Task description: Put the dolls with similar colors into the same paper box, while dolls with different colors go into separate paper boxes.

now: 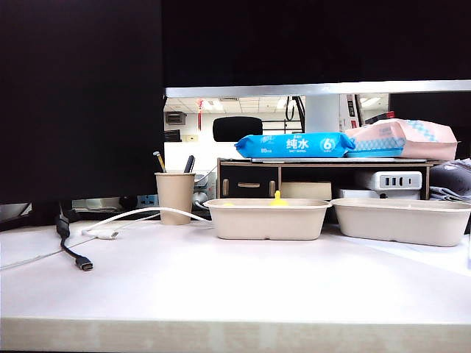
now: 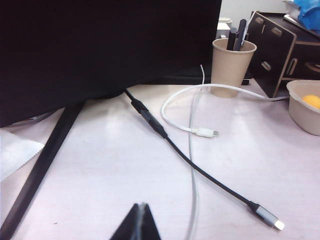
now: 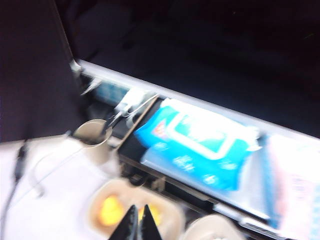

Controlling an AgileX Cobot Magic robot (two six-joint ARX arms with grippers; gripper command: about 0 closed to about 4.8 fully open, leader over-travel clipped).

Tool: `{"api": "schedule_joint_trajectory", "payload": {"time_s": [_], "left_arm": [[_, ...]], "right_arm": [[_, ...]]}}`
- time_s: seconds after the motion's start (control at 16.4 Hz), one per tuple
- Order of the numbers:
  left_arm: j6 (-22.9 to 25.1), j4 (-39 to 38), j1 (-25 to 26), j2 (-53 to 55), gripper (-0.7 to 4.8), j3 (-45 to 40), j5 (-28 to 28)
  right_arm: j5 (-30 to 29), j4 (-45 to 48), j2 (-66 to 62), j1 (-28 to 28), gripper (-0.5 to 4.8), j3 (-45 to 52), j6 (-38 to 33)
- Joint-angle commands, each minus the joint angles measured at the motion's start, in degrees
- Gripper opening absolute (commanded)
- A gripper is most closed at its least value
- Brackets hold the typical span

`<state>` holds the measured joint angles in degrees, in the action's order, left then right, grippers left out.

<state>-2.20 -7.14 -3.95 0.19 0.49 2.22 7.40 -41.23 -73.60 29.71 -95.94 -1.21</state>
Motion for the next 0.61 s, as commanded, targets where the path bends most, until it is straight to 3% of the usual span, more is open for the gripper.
{"api": "schedule_joint_trajectory", "payload": {"time_s": [0.06,0.37,0.61], "left_arm": [[0.2,0.3,0.1,0.0,-0.05,0.0,0.2],[0.2,0.3,0.1,0.0,-0.05,0.0,0.2],[0.2,0.3,0.1,0.0,-0.05,0.0,0.2]], "right_arm": [[1.8,5.2,6.9,0.0,0.21,9.2,3.3],[5.8,7.1,25.2,-0.1,0.1,28.6,4.4],[5.8,7.4,36.5,-0.1,0.24,37.6,4.3]]}}
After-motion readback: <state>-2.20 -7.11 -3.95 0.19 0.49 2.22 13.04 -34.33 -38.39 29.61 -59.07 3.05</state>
